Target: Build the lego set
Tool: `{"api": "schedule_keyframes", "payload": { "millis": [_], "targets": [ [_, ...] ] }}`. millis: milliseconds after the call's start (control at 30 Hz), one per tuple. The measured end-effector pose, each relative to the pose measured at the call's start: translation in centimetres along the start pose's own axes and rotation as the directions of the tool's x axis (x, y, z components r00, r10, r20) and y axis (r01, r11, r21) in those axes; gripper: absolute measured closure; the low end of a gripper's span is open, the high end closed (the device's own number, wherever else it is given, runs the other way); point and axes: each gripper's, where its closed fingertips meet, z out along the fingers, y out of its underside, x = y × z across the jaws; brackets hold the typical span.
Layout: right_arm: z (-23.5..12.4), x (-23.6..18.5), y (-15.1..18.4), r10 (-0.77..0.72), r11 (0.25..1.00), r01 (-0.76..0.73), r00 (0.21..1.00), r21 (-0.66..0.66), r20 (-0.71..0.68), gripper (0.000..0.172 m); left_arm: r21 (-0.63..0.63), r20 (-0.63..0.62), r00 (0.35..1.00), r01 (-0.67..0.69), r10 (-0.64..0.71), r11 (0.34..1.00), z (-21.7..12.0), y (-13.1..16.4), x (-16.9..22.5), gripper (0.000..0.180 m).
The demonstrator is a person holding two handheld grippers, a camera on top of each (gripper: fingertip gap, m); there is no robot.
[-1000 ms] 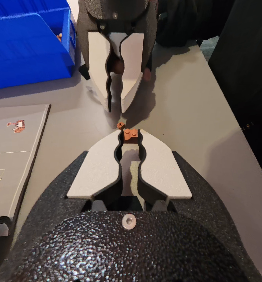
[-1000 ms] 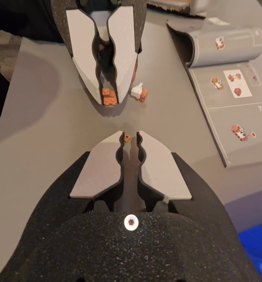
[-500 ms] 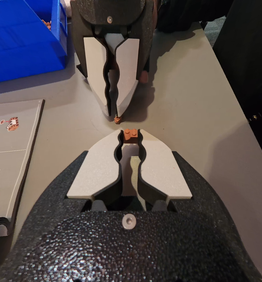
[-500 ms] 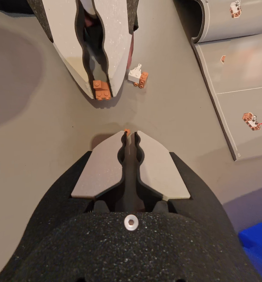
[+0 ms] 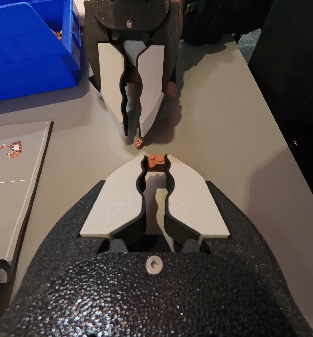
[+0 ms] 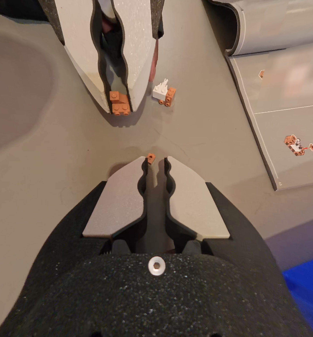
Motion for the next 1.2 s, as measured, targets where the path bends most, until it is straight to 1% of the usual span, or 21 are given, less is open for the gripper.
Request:
{"api": "schedule_keyframes", "payload": {
  "millis": [200, 300, 500, 833, 900, 967, 1067, 1200],
  "targets": [
    [0.5, -0.1, 1.2, -0.032, 0.998, 0.031, 0.999, -0.061, -0.009, 0.155, -0.003, -0.003, 1.0, 0.004, -0.004, 1.0, 0.0, 0.2, 0.0, 0.164],
    [0.4, -0.2, 1.2, -0.026, 0.998, 0.026, 1.0, -0.061, 0.004, 0.154, -0.004, -0.005, 1.0, 0.007, -0.007, 1.0, 0.1, 0.3, -0.1, 0.164],
    [0.2, 0.2, 0.3, 0.025, 1.0, -0.025, 1.0, -0.005, -0.002, 0.153, -0.002, -0.004, 1.0, 0.011, -0.011, 1.0, 0.0, 0.3, -0.1, 0.164],
    [0.4, 0.0, 0.6, 0.002, 1.0, -0.002, 1.0, -0.022, -0.007, 0.155, -0.006, -0.005, 1.0, 0.012, -0.013, 1.0, 0.1, 0.3, -0.1, 0.164],
    [0.5, 0.0, 1.1, -0.009, 0.998, 0.008, 1.0, -0.055, -0.008, 0.153, -0.006, -0.005, 1.0, 0.013, -0.013, 1.0, 0.1, 0.3, -0.1, 0.164],
    [0.6, -0.2, 1.1, -0.021, 0.998, 0.021, 1.0, -0.057, -0.008, 0.153, -0.005, -0.005, 1.0, 0.013, -0.013, 1.0, 0.1, 0.3, -0.1, 0.164],
    [0.5, -0.1, 1.1, -0.016, 0.998, 0.016, 1.0, -0.057, -0.005, 0.151, -0.006, -0.005, 1.0, 0.014, -0.014, 1.0, 0.0, 0.3, -0.1, 0.164],
    [0.4, 0.2, 0.6, -0.013, 1.0, 0.012, 1.0, -0.023, -0.016, 0.151, -0.01, 0.0, 1.0, 0.018, -0.018, 1.0, -0.1, 0.4, -0.2, 0.164]
  ]
}}
